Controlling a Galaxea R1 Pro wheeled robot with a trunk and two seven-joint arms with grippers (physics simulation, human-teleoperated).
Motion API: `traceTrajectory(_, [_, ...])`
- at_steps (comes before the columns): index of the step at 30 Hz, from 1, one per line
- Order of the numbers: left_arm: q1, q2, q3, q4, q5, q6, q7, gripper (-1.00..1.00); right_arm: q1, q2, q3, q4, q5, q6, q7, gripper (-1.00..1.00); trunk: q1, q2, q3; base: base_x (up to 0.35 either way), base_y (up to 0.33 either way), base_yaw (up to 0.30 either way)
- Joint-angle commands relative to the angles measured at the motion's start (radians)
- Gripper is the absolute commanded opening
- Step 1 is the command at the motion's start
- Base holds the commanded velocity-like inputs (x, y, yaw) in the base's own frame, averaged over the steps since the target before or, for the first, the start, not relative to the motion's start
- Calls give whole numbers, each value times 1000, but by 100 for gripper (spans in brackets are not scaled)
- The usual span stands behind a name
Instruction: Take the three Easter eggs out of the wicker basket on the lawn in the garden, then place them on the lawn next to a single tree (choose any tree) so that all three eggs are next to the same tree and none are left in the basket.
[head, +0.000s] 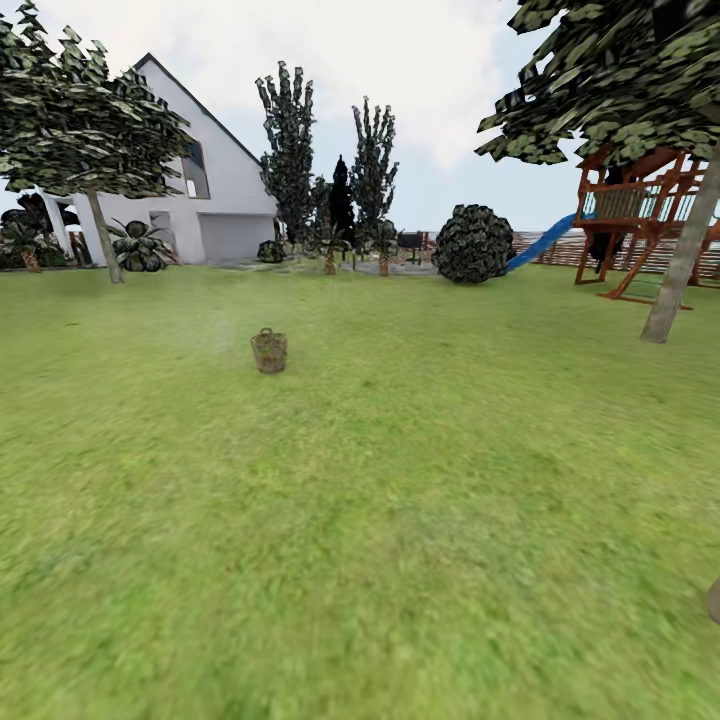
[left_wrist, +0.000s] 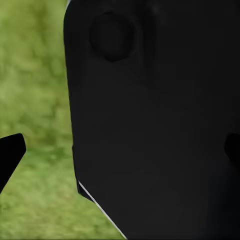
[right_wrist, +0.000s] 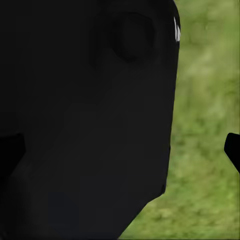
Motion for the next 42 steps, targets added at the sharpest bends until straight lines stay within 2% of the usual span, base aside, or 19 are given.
traceTrajectory(1, [-6, 6, 5, -6, 6, -6, -2, 100, -2, 6, -6, 3, -3, -3, 2, 100, 0, 0, 0, 0, 0, 0])
traceTrajectory(4, [-9, 18, 5, -9, 5, -8, -2, 100, 0, 19, -3, 1, -2, -4, 2, 100, 0, 0, 0, 0, 0, 0])
traceTrajectory(14, [-9, 18, 5, -9, 5, -8, -2, 100, 0, 19, -3, 1, -2, -4, 2, 100, 0, 0, 0, 0, 0, 0])
traceTrajectory(20, [-7, 17, 13, -9, 1, -33, 1, 100, 1, 19, -3, -2, -3, -7, 2, 100, -23, 42, 18, 0, 0, 0])
traceTrajectory(37, [-6, 17, 15, -9, 5, -37, 2, 100, 1, 23, -3, 4, -3, -8, 2, 100, -88, 161, 72, 0, 0, 2])
traceTrajectory(42, [-7, 17, 16, -9, 6, -41, 3, 100, 1, 28, 1, -1, 1, -8, 2, 100, -107, 196, 87, 0, 0, 173])
